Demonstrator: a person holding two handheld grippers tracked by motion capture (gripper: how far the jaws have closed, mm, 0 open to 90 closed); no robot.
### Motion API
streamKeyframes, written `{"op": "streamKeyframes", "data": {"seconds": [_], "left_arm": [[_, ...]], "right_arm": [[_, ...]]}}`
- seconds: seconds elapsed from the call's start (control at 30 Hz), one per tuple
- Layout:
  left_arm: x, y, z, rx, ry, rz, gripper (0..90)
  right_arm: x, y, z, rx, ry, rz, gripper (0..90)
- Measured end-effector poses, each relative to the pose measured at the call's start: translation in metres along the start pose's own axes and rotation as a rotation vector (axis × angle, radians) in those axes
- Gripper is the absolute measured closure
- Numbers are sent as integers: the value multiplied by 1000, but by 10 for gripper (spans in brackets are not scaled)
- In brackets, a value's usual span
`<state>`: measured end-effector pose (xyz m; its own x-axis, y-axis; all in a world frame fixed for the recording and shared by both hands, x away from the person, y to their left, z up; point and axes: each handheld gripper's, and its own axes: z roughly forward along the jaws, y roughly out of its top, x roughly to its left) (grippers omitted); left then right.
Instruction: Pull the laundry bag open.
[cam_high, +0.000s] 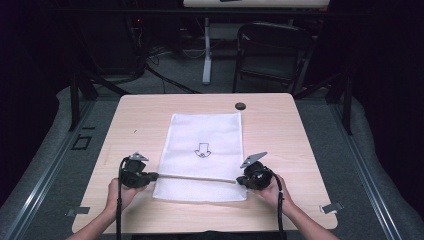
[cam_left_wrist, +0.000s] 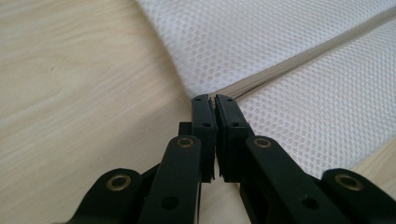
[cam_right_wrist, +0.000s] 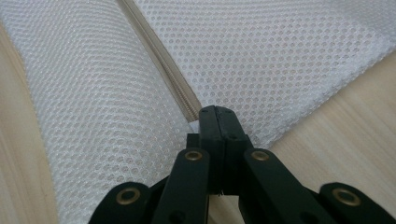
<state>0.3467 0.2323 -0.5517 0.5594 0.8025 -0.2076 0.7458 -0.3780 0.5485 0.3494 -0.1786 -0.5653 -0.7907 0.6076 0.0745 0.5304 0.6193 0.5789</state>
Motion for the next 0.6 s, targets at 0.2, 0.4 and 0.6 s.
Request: {"op": "streamKeyframes", "data": {"seconds": [0.2, 0.4, 0.6], "left_arm": [[-2, -1, -1, 9, 7, 28, 882], [-4, -1, 0, 18, 15, 29, 881], [-6, 0, 1, 24, 30, 34, 876]], "right_arm": [[0, 0, 0, 2, -4, 0, 900], [1, 0, -1, 4, -19, -3, 900], [2, -1, 0, -4, -25, 0, 900]]}}
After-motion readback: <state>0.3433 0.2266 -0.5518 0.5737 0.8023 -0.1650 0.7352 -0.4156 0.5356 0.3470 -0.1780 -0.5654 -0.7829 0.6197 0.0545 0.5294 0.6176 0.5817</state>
